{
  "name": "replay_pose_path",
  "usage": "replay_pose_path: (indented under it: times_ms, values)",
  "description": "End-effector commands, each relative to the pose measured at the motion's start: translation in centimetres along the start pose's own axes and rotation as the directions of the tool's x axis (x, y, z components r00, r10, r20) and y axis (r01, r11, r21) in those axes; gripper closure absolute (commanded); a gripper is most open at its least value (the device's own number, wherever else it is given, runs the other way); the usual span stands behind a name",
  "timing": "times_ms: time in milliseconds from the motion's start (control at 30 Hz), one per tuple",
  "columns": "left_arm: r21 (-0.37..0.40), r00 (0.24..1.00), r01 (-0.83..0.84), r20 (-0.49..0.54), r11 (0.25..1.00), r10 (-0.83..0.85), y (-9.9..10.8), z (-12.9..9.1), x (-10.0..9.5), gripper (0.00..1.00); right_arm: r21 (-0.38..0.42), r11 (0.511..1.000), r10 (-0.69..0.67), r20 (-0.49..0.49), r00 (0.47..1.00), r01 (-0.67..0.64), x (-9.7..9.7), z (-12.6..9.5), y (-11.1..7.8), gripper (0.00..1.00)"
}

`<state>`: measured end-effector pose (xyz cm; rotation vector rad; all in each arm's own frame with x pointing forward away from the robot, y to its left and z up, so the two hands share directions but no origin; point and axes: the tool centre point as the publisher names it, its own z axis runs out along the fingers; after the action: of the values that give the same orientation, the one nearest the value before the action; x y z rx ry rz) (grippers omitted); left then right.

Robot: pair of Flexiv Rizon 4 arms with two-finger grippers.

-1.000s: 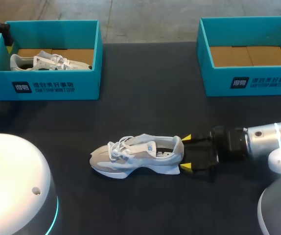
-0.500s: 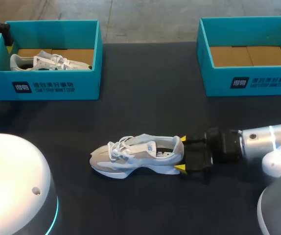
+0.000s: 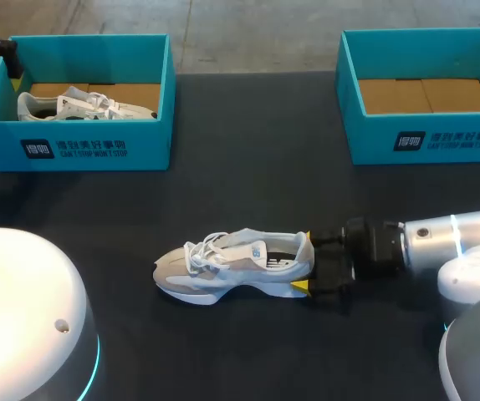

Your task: Take the shoe out of the shoebox, open the shoe tongue, remove and reinsert the insole, then place the shoe into the shoebox

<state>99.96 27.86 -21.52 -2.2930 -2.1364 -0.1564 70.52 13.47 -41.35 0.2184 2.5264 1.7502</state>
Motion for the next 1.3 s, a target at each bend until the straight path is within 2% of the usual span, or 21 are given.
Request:
replay_pose_path:
  times_ms: [33, 467, 1300]
  values:
    - [-0.003, 1.0, 0.0, -0.002, 1.0, 0.0, -0.1, -0.1, 0.0, 0.0, 0.004, 1.0, 0.002, -0.008, 1.0, -0.002, -0.4, 0.9, 0.1, 0.0]
    - [-0.003, 1.0, 0.0, -0.002, 1.0, 0.0, -0.1, -0.1, 0.0, 0.0, -0.018, 1.0, -0.01, -0.034, 0.999, 0.009, -0.1, 2.3, -0.1, 0.0]
    - [-0.003, 1.0, 0.0, -0.002, 1.0, 0.0, -0.1, -0.1, 0.0, 0.0, -0.051, 0.998, -0.025, -0.054, 0.998, 0.022, 0.1, 3.2, 0.0, 0.0]
